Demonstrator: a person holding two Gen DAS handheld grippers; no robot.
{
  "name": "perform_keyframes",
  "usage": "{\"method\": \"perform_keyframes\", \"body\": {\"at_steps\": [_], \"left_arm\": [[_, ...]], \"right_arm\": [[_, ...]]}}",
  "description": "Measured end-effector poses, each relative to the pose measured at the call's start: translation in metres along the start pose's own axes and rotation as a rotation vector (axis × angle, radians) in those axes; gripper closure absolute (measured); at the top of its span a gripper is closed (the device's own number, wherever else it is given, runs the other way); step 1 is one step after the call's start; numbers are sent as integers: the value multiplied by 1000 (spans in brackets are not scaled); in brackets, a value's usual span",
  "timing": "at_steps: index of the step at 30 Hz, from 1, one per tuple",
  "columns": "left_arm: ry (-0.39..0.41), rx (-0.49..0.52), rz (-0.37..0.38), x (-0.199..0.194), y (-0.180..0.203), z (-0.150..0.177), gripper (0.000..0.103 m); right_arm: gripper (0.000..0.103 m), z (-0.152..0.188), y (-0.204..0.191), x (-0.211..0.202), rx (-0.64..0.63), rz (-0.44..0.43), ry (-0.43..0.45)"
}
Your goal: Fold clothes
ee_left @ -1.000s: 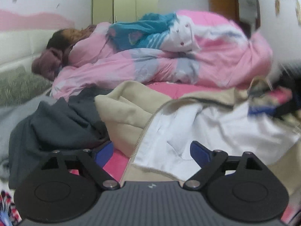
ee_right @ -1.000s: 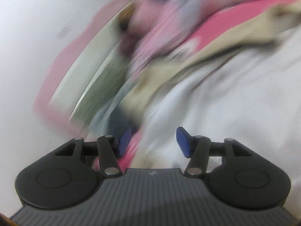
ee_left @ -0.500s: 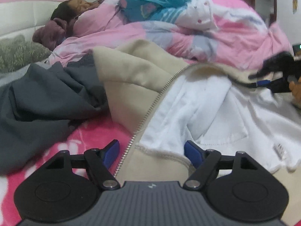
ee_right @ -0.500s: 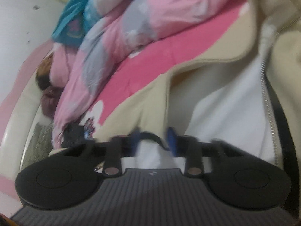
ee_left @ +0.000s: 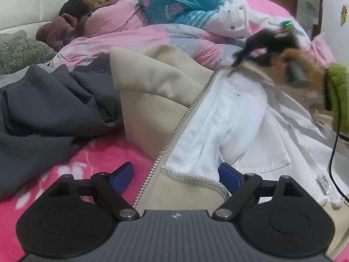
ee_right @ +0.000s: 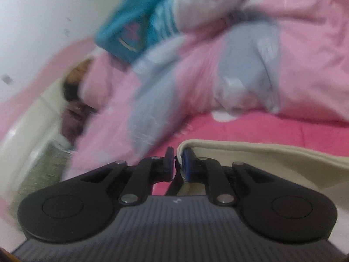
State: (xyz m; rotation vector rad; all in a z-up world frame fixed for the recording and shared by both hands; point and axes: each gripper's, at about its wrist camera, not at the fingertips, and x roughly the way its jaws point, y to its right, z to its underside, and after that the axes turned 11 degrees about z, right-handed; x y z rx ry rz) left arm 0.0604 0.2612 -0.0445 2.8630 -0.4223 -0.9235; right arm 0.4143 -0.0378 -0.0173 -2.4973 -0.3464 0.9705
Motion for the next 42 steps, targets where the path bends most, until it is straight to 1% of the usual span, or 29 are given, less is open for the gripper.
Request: {"method": "perform_keyframes", "body": {"at_steps": [2,3,4,5,6,7,8,10,12,15,16,18,19,20,21,23,25,27,29,30,32,34,38,40,42], "left_arm": [[-8,16,-11,1,3,0,15],[-8,20,-15,1,4,0,15],[-8,26,-22,1,5,0,14],[-8,32,-29,1,7,0,14],[-11,42,-39,2,9,0,13],[-13,53,-50,2,11,0,13],[-14,65,-63,2,13,0,11],[-19,89,-95,2,18,-1,8],[-32,103,-116,0,22,-2,7],[-49,105,-157,-9,27,-8,8],[-34,115,-175,-17,31,-10,8],[-3,133,-209,-33,39,-13,8],[15,145,-223,-41,45,-15,8],[33,156,-235,-49,51,-17,8],[50,167,-240,-57,57,-19,8],[87,178,-236,-68,73,-27,8],[129,170,-210,-75,92,-38,8],[162,156,-145,-74,115,-50,8],[165,152,-58,-65,140,-57,7],[166,150,-15,-60,153,-61,7],[137,166,56,-37,180,-62,7],[73,194,89,-7,209,-59,7],[-59,223,154,51,255,-52,10],[-92,237,176,74,271,-47,10],[-106,248,176,92,283,-40,10]], "right_arm": [[82,17,7,29,12,72,-66],[81,25,11,43,18,105,-96],[81,30,15,43,17,90,-84],[78,28,17,37,21,80,-78],[69,26,19,31,26,71,-74],[64,21,22,21,35,74,-79],[56,15,26,8,43,81,-72],[54,0,36,-37,54,69,-36],[49,-14,49,-89,64,39,6],[42,-29,74,-180,54,6,80],[41,-30,81,-215,23,27,111],[31,-28,96,-278,-42,72,180],[29,-26,104,-307,-76,98,218],[26,-20,112,-336,-113,136,255],[24,-13,120,-363,-146,180,292],[24,2,137,-403,-176,231,334],[24,20,155,-433,-198,272,343],[24,37,163,-447,-263,338,354],[24,51,165,-453,-340,408,352],[24,59,166,-452,-374,427,338],[24,75,171,-446,-430,453,299],[24,92,179,-436,-472,467,250],[24,119,220,-403,-398,426,106],[24,132,239,-393,-355,399,31],[24,144,257,-387,-306,366,-47]]}}
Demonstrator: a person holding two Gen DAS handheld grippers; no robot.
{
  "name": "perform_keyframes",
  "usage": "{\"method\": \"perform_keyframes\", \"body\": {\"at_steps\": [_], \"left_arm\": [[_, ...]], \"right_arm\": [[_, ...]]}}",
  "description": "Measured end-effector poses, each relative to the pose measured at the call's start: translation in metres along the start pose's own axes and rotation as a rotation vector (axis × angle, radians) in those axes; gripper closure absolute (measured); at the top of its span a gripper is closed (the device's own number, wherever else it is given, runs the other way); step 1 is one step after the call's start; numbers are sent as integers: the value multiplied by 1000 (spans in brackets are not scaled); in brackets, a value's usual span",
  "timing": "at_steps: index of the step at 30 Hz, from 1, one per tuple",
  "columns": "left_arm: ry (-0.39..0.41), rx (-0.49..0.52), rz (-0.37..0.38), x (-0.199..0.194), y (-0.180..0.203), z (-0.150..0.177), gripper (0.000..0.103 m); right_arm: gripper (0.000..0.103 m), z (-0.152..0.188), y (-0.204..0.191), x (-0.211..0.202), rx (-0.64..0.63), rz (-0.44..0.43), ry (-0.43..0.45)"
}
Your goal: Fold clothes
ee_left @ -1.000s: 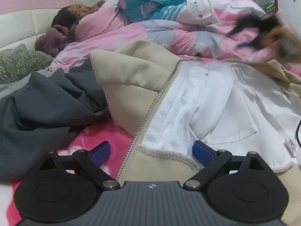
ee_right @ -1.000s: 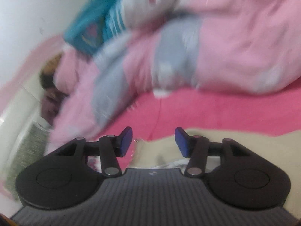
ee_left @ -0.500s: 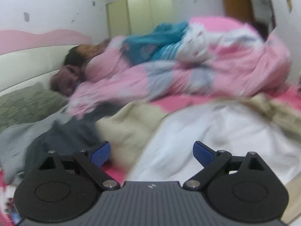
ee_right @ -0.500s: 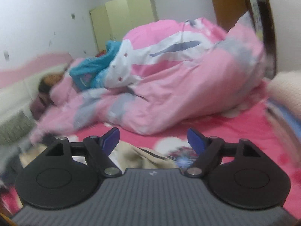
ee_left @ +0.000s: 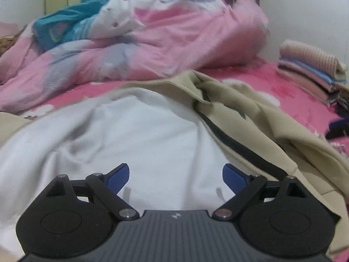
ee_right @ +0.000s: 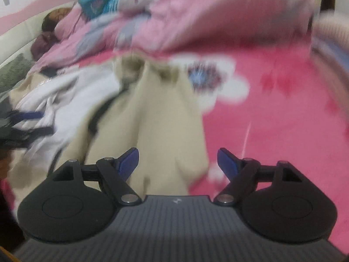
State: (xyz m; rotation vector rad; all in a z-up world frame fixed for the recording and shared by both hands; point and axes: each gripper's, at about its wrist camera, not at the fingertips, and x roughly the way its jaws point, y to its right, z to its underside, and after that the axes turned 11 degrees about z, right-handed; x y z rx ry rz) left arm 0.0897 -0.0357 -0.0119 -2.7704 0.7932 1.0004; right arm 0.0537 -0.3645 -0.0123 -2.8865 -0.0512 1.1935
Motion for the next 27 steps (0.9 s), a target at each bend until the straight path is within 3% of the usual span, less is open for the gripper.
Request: {"method": "perform_keyframes", "body": {"at_steps": [2,6,9,12,15,16,18,21,23,26,27], "left_arm": [[-24,-4,-4,16,2,9,10],[-83,-48,8,39,-1,23,8],[-67,-59,12,37,-3,25,8],[-57,-59,9,36,-3,26,8],[-43,-65,12,35,-3,27,8],[-39,-67,15,35,-4,28,8],[-37,-70,15,34,-4,27,8],[-30,-75,18,33,-3,27,8],[-22,-84,26,32,-4,28,8],[-12,-97,45,30,-7,29,7],[-9,-101,52,30,-8,29,6]], "right_arm": [[24,17,12,4,45,-5,-66],[21,47,33,-27,137,-74,-99],[17,62,24,-42,51,-153,-151],[14,72,4,-34,-81,-64,-186],[13,73,-2,-30,-111,-2,-187],[12,69,-4,-32,-100,-5,-192],[13,64,-11,-45,-82,-91,-189],[12,63,-22,-56,-116,-82,-172],[11,69,-30,-44,-147,-31,-197],[12,78,-32,-32,-84,63,-214],[22,78,-33,-34,-63,87,-204]]}}
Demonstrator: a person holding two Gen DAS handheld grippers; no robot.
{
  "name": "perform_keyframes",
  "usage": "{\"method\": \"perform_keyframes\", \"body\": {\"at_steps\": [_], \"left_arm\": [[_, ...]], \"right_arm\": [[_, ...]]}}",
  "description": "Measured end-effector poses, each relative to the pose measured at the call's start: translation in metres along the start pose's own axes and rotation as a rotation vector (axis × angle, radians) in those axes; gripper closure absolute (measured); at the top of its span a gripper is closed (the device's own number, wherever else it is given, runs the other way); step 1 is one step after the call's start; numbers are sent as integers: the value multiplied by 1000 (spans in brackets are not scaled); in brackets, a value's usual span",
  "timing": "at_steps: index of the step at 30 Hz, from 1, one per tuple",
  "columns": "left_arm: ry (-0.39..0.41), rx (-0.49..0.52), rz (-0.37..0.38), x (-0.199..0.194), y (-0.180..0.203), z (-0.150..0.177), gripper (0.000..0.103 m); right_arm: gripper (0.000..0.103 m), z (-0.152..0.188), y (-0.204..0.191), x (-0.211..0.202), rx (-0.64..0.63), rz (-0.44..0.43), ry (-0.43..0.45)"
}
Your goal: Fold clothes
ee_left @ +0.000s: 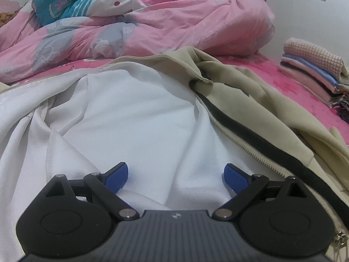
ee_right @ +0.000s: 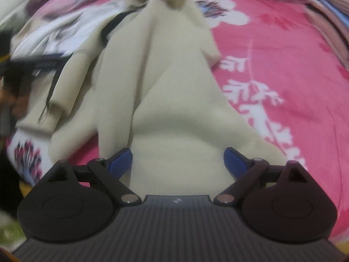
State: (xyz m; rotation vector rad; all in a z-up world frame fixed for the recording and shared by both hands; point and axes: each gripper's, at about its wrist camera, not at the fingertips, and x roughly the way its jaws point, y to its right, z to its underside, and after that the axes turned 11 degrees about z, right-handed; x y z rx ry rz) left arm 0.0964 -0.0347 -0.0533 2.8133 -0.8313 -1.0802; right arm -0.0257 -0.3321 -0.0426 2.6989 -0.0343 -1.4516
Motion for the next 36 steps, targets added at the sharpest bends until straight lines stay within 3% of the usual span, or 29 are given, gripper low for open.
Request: {"method": "perform_keyframes", "body": {"at_steps": [1,3,4,7,13,19,24,29,32,35,36], "left_arm": [[2,-4,7,-1,-1,0,6],[7,-14,19,-1,-2,0,5],[9,-17,21,-2,-3,0,5],[16,-25,27,-2,-3,1,5],[20,-33,31,-3,-3,1,5],[25,-37,32,-4,-4,1,5],[24,-23,26,-3,-3,2,4],[25,-18,28,-2,-4,2,3],[26,-17,29,-1,-4,3,3],[26,-15,28,-1,-4,3,3],[26,-16,28,-1,-4,3,3]], "right_arm": [[34,0,-1,-2,23,22,9],[95,-7,5,-9,62,44,12],[100,-12,12,-10,97,40,1],[101,-34,27,-25,140,102,49],[101,-103,66,-58,179,312,277],[101,-191,100,-28,154,505,433],[101,-264,105,18,131,575,527],[101,-304,113,102,168,612,480],[100,-300,121,162,205,588,355],[93,-284,116,194,162,664,217],[85,-278,114,192,148,682,206]]}}
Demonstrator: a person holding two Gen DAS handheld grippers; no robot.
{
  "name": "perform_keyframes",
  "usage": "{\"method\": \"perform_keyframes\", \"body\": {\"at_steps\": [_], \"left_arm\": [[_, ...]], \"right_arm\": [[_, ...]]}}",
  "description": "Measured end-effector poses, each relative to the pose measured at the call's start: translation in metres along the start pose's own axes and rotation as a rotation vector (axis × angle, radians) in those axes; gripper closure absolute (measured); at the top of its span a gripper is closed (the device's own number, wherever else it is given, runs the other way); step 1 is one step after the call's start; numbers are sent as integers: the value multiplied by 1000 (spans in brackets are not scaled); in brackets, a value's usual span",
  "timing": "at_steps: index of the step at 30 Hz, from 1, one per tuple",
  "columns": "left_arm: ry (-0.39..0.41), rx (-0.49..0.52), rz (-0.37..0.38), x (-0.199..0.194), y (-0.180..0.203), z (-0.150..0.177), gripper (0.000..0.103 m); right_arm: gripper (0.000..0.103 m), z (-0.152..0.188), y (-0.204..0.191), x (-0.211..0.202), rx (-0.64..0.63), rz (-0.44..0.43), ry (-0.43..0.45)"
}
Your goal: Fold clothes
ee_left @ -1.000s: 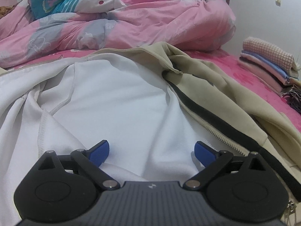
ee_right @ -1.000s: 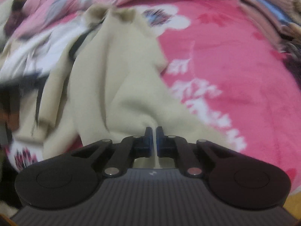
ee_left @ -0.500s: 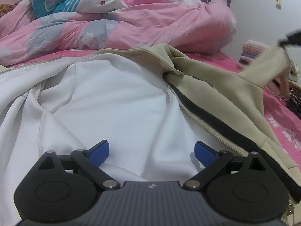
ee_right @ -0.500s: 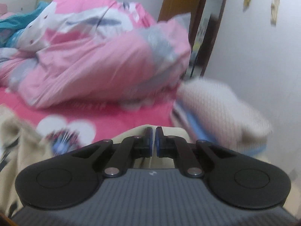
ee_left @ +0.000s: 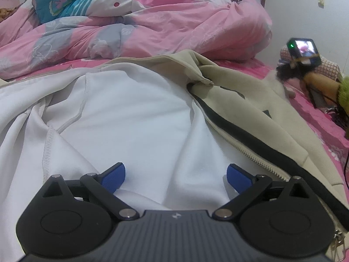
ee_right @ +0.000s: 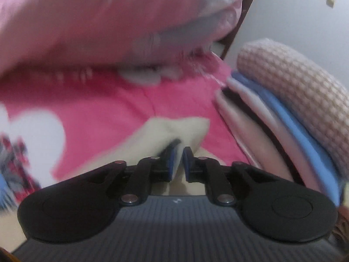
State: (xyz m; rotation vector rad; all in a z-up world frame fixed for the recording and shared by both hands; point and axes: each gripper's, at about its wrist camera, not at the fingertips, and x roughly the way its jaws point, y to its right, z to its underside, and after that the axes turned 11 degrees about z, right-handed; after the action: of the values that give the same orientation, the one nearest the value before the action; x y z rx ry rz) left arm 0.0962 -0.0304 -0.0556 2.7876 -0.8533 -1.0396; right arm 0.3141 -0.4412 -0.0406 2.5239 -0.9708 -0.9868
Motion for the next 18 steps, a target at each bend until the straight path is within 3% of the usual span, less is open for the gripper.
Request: {"method": "perform_keyframes", "body": {"at_steps": [1,3,9,11,13,18], "left_arm": [[0,-1,0,0,0,0,3],[1,-2,1,0,0,0,3],[-1,1,-6,1,1,-1,3],[-1,2,-7,1,1,-1,3],[0,3,-8,0,1,0,3],[3,17,-22,1,3,1,3]], "right_arm": [[79,2,10,-8,8,2,-5],[57,3,37,-26,56,-4,-13],[53,-11,121,-124,244,-154,15],[52,-12,114,-163,185,-256,65],[52,-4,77,-204,36,-360,124],[53,43,-52,-268,-367,-550,258]]}}
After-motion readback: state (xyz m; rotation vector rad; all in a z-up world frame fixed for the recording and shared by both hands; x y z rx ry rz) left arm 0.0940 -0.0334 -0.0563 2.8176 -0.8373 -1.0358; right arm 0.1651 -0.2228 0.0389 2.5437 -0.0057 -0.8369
